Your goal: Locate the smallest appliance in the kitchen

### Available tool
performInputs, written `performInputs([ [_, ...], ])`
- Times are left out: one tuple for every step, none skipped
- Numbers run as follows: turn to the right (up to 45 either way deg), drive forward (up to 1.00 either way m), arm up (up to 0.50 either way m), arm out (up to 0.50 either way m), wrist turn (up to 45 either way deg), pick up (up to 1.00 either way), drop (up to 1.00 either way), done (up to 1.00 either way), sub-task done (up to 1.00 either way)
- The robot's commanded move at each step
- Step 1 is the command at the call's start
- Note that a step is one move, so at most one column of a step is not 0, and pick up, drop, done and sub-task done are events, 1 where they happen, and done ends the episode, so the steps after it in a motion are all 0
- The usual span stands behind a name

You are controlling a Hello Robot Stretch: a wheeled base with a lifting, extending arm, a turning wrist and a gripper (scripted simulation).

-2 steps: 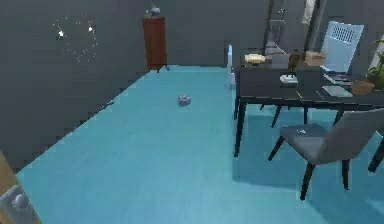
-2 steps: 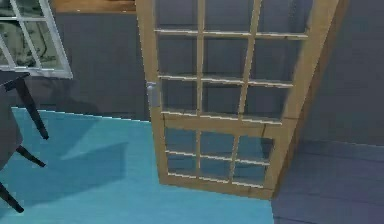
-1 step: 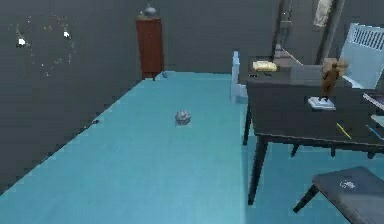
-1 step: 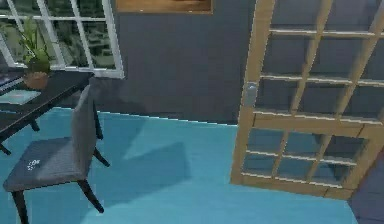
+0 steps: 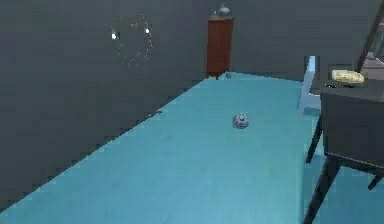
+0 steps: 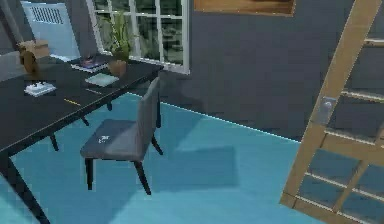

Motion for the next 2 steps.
performInputs([
  [0.0,1.00,0.00,0.00,0.0,0.00,0.00,0.00,0.00],
  [0.0,1.00,0.00,0.00,0.0,0.00,0.00,0.00,0.00],
])
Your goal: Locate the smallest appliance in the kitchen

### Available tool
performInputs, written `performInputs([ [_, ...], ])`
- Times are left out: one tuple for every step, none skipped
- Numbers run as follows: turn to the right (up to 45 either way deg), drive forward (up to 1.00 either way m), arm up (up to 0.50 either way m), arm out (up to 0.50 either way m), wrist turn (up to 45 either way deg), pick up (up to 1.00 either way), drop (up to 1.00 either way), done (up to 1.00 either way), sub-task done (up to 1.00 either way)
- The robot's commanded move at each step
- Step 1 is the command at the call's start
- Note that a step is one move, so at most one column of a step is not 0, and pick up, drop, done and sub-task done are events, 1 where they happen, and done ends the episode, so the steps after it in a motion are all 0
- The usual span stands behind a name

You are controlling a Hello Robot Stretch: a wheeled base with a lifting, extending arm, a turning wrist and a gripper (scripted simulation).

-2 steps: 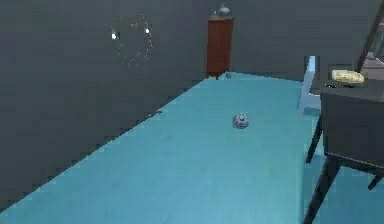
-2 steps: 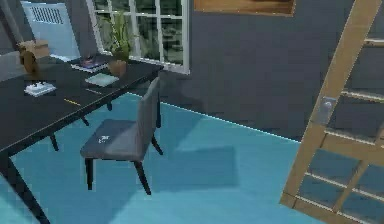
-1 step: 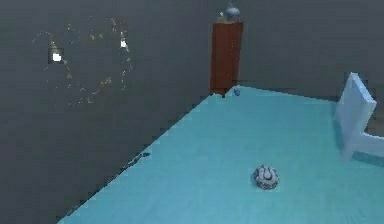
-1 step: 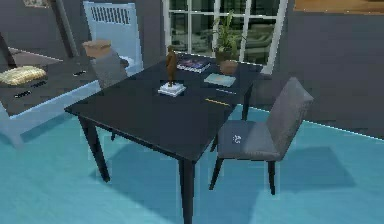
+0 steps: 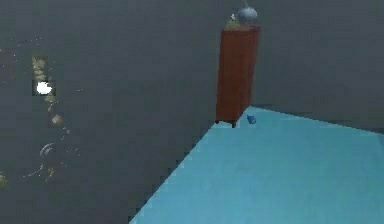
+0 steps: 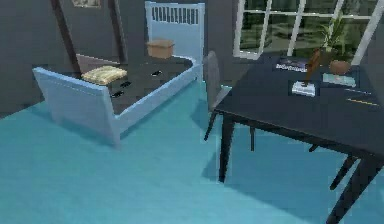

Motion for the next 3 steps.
performInputs([
  [0.0,0.55,0.00,0.00,0.0,0.00,0.00,0.00,0.00],
  [24.0,0.00,0.00,0.00,0.0,0.00,0.00,0.00,0.00],
  [0.0,0.45,0.00,0.00,0.0,0.00,0.00,0.00,0.00],
])
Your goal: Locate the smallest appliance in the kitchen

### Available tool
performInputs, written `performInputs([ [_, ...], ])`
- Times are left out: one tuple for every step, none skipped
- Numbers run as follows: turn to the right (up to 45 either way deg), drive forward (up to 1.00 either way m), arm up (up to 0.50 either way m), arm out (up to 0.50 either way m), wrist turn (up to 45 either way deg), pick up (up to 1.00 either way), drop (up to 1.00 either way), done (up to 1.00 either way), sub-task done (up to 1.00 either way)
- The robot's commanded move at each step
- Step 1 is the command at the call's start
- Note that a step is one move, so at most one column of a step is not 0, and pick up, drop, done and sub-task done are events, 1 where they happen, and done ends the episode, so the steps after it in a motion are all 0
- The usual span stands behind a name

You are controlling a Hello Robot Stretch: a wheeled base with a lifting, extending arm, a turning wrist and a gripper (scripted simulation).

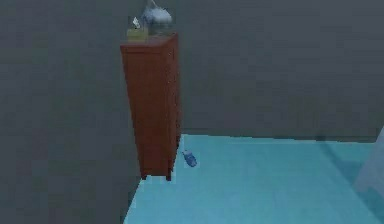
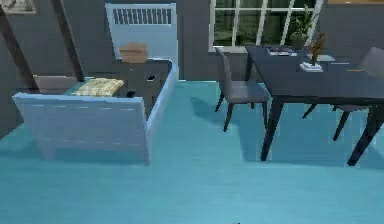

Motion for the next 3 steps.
performInputs([
  [30.0,0.00,0.00,0.00,0.0,0.00,0.00,0.00,0.00],
  [0.0,1.00,0.00,0.00,0.0,0.00,0.00,0.00,0.00],
  [0.0,0.70,0.00,0.00,0.0,0.00,0.00,0.00,0.00],
])
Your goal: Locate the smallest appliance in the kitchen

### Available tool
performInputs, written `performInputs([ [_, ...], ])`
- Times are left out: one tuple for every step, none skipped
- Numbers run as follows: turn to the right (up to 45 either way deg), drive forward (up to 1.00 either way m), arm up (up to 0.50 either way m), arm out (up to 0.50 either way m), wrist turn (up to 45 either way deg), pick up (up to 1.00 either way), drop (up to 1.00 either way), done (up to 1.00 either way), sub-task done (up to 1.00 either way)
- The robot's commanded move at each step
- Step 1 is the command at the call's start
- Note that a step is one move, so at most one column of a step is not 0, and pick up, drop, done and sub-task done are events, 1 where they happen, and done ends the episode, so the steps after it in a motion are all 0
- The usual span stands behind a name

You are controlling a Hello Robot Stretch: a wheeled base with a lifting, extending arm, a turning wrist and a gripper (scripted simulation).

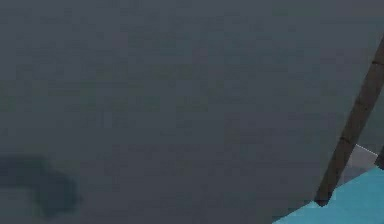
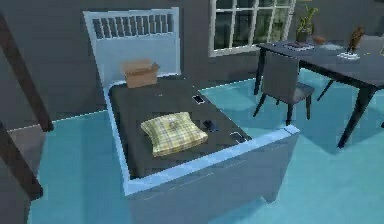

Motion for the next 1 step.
performInputs([
  [39.0,0.00,0.00,0.00,0.0,0.00,0.00,0.00,0.00],
])
